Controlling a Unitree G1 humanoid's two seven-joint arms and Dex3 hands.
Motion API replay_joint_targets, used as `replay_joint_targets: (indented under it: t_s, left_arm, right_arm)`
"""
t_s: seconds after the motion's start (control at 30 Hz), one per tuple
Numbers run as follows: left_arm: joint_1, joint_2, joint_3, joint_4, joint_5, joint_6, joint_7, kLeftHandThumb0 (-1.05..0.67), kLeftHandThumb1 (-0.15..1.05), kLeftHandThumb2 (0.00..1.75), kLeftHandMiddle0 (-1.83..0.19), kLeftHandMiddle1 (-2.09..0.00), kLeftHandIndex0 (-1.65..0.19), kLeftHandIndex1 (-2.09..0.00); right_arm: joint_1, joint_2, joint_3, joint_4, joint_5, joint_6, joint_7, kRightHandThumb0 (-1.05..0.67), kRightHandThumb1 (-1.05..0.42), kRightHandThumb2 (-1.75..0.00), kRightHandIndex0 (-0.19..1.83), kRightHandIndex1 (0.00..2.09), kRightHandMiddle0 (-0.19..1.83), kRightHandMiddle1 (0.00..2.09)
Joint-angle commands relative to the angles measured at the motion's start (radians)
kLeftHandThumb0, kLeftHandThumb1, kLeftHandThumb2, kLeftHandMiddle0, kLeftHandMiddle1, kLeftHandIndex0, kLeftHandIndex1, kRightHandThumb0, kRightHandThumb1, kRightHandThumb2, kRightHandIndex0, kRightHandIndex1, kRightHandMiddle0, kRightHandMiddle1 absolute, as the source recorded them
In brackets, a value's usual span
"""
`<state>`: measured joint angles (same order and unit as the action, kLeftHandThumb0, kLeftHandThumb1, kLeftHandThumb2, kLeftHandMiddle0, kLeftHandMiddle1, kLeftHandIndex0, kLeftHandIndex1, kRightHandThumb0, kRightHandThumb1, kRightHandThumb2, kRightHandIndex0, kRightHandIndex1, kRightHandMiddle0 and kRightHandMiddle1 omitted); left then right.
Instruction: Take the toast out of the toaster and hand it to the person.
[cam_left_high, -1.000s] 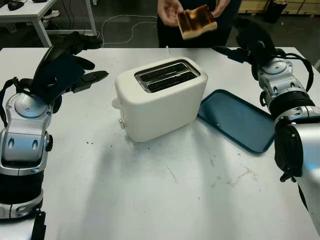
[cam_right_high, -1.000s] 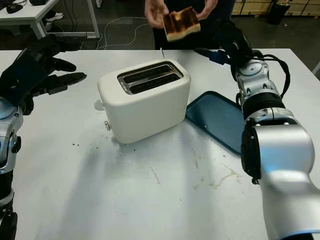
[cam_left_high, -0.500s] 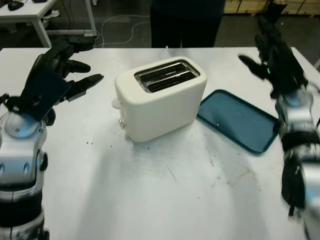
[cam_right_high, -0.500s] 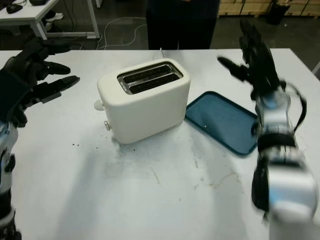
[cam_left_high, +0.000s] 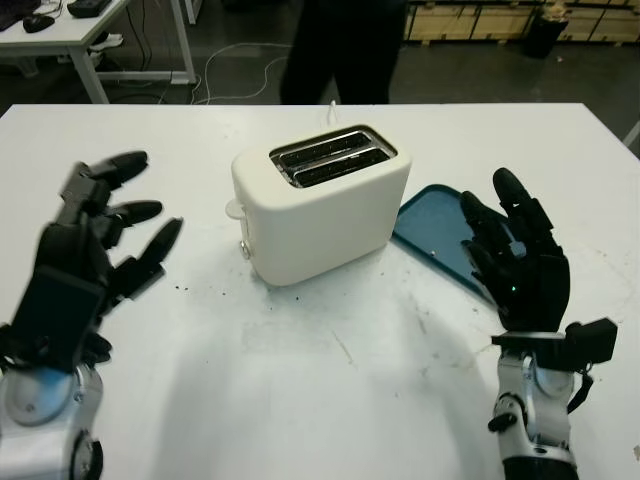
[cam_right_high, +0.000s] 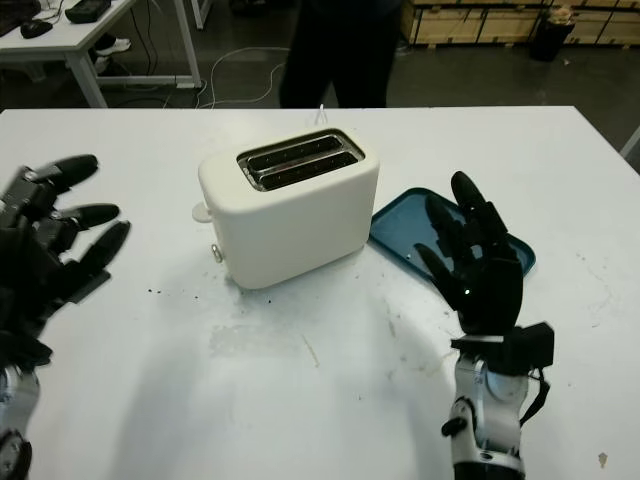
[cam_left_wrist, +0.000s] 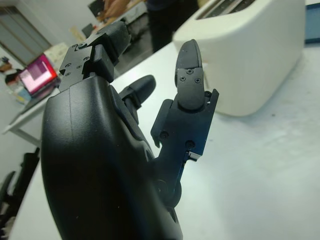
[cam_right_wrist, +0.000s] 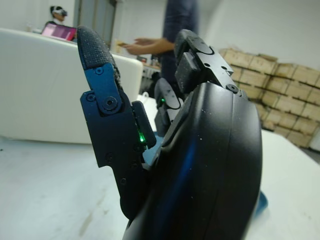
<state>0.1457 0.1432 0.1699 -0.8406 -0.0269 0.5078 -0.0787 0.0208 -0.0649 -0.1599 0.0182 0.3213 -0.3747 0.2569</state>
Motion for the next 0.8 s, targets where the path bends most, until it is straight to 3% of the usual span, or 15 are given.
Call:
replay_joint_targets:
  t_s: [0.0,0.23,0.4,0.77]
  left_arm:
    - [0.041,-0.018,-0.038,0.014,0.027,-0.026,0.018,-0.25,0.89,0.44,0.0,-1.11,-0.02,-0.69]
    - [0.106,-0.057,-0.142,0.097,0.037,-0.079,0.027,-0.35,0.92,0.36,-0.02,-1.07,-0.09,-0.58]
    - [0.105,-0.084,-0.191,0.152,0.038,-0.103,0.036,-0.37,0.92,0.33,-0.01,-1.1,-0.12,-0.55]
    - [0.1,-0.11,-0.214,0.195,0.022,-0.116,0.04,-0.4,0.92,0.34,0.0,-1.19,-0.12,-0.55]
  right_arm:
    - [0.039,0.012,0.018,-0.044,-0.009,0.051,-0.017,-0.57,-0.82,0.0,0.55,0.12,0.5,0.07]
    - [0.102,0.019,0.095,-0.069,-0.057,0.166,-0.033,-0.63,-0.78,0.0,0.63,0.11,0.59,0.06]
    - [0.082,0.033,0.13,-0.034,-0.11,0.245,-0.072,-0.65,-0.74,0.0,0.65,0.09,0.61,0.04]
    - [0.06,0.032,0.151,-0.023,-0.179,0.309,-0.114,-0.62,-0.74,0.0,0.64,0.07,0.6,0.01]
